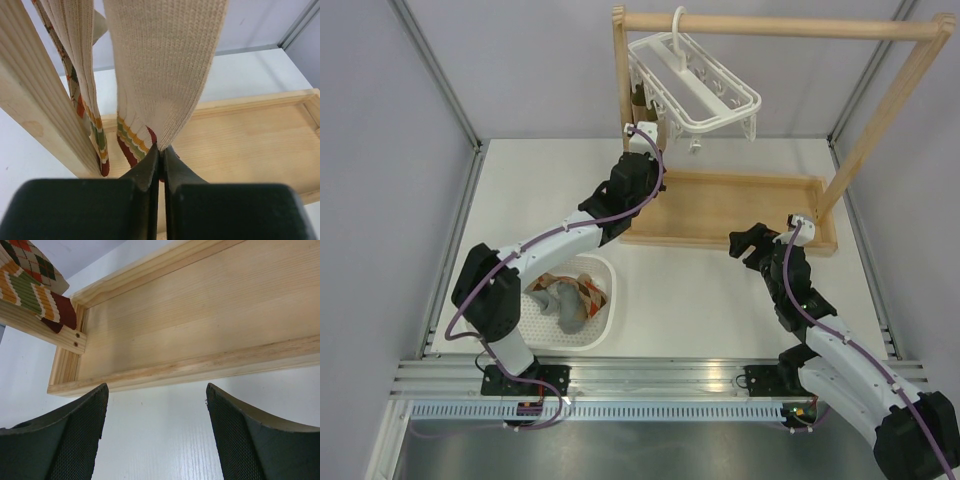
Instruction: Remove the socks clipped to the hanger
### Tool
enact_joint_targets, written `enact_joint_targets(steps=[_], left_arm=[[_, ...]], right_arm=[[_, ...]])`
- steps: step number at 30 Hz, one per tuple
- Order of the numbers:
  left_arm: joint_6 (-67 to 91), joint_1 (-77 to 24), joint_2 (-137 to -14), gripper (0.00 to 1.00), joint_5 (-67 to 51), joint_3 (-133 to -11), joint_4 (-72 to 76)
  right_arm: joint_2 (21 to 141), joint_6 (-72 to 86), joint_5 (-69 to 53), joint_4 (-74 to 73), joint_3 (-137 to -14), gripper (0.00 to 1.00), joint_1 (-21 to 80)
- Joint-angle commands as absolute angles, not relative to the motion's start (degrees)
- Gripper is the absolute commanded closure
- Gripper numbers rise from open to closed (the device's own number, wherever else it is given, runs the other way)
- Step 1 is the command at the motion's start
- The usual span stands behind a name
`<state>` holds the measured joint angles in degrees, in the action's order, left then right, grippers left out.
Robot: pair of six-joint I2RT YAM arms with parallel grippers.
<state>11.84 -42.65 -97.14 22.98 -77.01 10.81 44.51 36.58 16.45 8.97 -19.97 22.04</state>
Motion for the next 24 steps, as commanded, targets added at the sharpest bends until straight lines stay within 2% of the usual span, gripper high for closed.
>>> enact_joint_targets(steps=[1,10,17,24], left_arm=[[10.9,-42.5,-97.1,0.97,22.2,-79.0,12.2],[12.8,-42.5,-92.1,0.98,19.9,-74.5,12.0],[15.5,-42.9,-83.4,0.98,15.9,-66.8,11.4],[11.2,-48.2,-76.7,0.98,13.7,-63.9,8.4]], right_arm=[[44.0,35.9,15.6,9.8,-19.8,0.17,21.5],[43.5,36.0,15.0,9.3,-19.8,0.17,21.2],[42.3,35.8,15.5,7.5,-20.2,0.17,21.1],[40.0,36.4,14.6,5.5,-21.0,0.17,21.1]])
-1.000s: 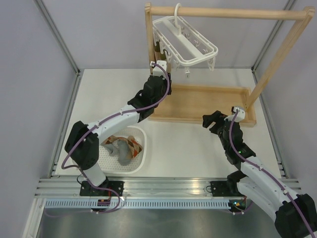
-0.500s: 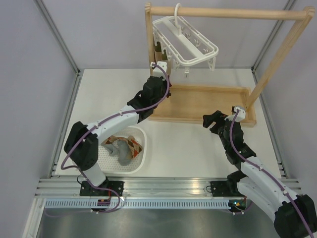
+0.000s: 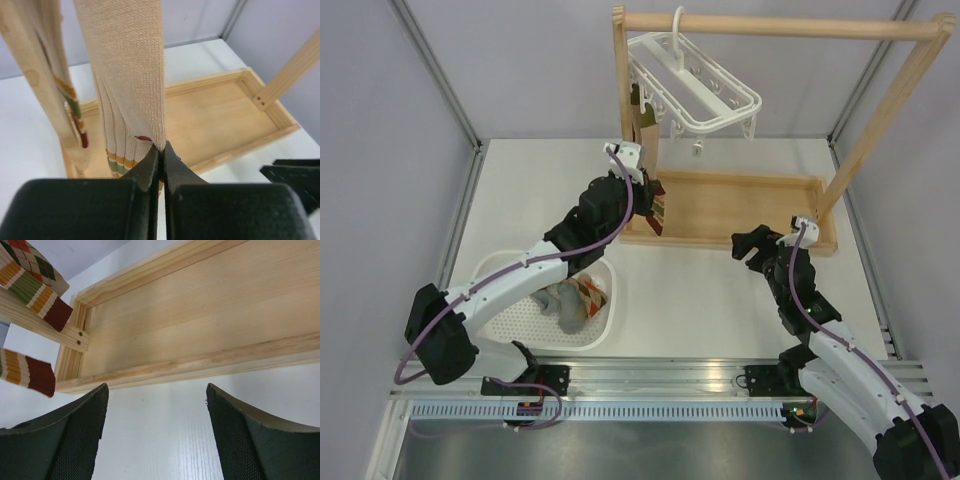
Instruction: Remove the socks clipped to the hanger
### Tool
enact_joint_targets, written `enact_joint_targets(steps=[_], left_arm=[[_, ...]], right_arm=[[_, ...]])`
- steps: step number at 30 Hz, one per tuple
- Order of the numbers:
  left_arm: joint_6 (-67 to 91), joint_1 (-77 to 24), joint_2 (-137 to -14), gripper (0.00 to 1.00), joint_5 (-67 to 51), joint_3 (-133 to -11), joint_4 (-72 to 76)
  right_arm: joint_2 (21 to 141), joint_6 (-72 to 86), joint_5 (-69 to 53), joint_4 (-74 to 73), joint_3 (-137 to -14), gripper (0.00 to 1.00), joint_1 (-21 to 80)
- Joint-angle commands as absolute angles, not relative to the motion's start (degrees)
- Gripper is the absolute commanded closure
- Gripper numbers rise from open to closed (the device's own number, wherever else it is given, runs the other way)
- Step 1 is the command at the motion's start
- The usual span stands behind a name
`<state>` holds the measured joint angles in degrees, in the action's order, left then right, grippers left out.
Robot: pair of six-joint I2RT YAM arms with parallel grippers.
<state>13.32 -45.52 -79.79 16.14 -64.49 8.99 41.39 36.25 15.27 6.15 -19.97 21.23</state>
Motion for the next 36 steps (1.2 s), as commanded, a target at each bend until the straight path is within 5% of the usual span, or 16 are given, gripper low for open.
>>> enact_joint_targets(steps=[1,20,36], left_arm=[[11.0,-48.9,-75.5,0.98,13.0,-63.5,7.8],[11.3,-66.5,-75.9,0.98,10.9,-66.5,6.3],[9.2,-68.2,-65.9,0.98,19.8,-59.3,5.8]], right_arm=[[39.5,36.6,14.5,5.2,-21.1,0.17,21.0],[31.6,33.6,14.8,-6.9,-25.6,0.18,21.1],[39.6,29.5,-3.7,-5.3,-44.4,0.24,21.3]])
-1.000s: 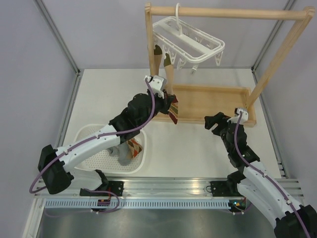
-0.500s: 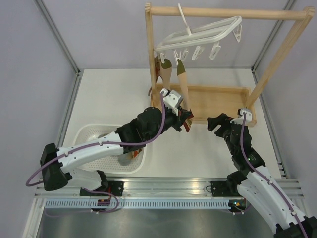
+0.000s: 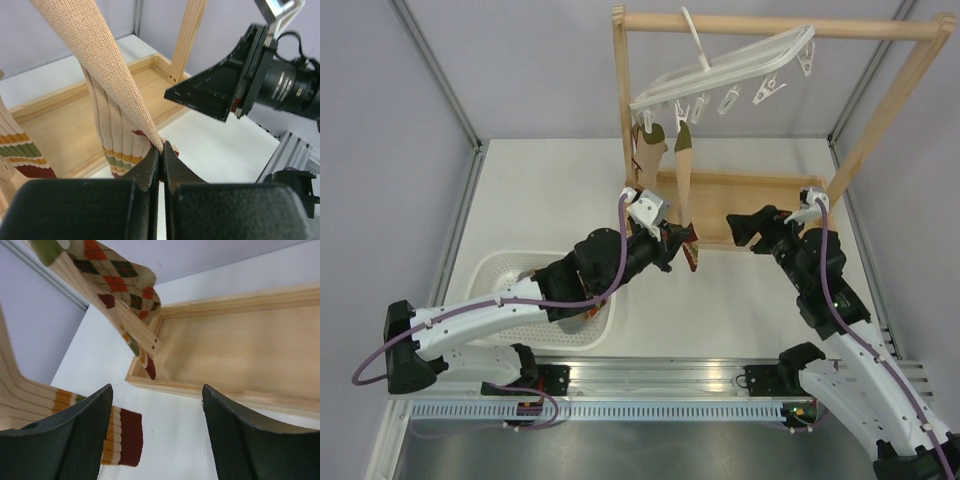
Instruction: Remove the socks clipped to the hanger
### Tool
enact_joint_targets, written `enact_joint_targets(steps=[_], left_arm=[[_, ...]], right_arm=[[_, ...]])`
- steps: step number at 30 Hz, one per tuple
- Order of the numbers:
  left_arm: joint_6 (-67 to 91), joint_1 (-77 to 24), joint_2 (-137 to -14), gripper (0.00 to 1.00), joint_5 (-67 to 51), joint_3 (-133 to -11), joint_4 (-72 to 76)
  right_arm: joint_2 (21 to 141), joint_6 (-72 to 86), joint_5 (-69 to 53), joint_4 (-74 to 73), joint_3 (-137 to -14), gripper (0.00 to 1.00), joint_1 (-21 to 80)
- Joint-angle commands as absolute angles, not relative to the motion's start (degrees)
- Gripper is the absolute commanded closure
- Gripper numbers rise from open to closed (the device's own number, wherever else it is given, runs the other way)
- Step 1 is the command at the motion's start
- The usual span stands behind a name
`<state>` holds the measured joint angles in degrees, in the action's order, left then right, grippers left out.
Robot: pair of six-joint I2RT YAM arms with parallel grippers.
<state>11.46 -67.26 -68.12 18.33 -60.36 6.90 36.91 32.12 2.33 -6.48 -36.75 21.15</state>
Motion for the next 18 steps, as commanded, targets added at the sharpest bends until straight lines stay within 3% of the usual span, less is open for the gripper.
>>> enact_joint_targets(steps=[1,8,18], left_arm=[[9.0,-68.2,-65.6,0.98,20.2,-59.1,5.8],[7.6,-68.2,-63.5,0.98,23.8,-58.4,4.9],[7.6,-68.2,-62.5,0.98,23.8,-58.5,1.8]], right_arm=[[41.4,28.7,-4.0,-5.7,-46.3,0.24,21.3],[49.2,27.7,-6.3,-7.7,-60.9,0.23,23.5],[65.1,22.5,5.5,-10.4,-79.7,0.23,39.8]])
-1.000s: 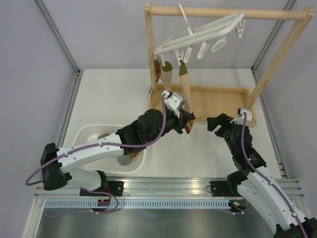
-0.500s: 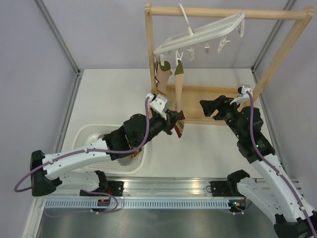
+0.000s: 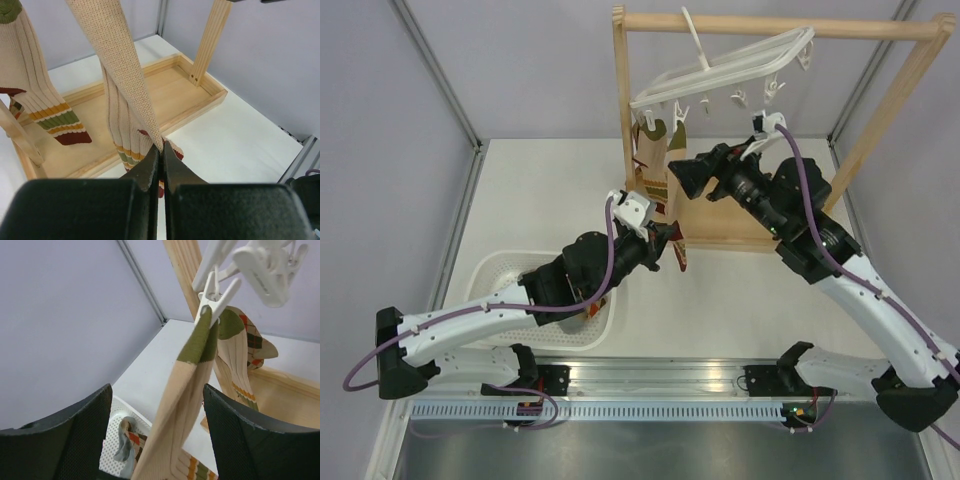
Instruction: Remove the socks clipped to the hanger
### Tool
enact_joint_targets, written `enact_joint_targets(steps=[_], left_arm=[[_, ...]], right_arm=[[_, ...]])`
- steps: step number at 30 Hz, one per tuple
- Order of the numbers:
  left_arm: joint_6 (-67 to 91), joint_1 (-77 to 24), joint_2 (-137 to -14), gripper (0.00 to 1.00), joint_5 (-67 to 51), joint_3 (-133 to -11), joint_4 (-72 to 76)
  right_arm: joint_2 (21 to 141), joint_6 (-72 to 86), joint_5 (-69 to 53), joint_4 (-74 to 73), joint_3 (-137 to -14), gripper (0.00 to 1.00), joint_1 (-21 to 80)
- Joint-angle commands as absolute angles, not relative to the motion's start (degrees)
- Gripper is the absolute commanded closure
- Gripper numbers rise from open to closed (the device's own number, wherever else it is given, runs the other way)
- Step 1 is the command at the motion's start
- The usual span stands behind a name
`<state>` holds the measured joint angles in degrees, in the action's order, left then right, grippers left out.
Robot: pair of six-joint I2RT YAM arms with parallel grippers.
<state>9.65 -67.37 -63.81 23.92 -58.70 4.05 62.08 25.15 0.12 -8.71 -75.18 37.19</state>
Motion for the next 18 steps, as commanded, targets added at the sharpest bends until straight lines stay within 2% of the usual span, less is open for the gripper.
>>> enact_joint_targets(steps=[1,9,18], left_arm=[[7.8,-68.3,-62.4,0.98,23.7,-58.5,1.7],[7.5,-68.2,-61.6,0.98,23.5,-57.6,0.5],[7.4,-68.2,-61.4,0.98,22.2,-57.4,0.5]], right_arm=[[66.9,21.5,7.0,-10.5,-80.6,0.23,41.8],[73.7,17.8,21.9,-12.5,-90.2,0.22,46.4],[81.1,15.0,27.6,-14.6,-97.6,0.22,47.5]])
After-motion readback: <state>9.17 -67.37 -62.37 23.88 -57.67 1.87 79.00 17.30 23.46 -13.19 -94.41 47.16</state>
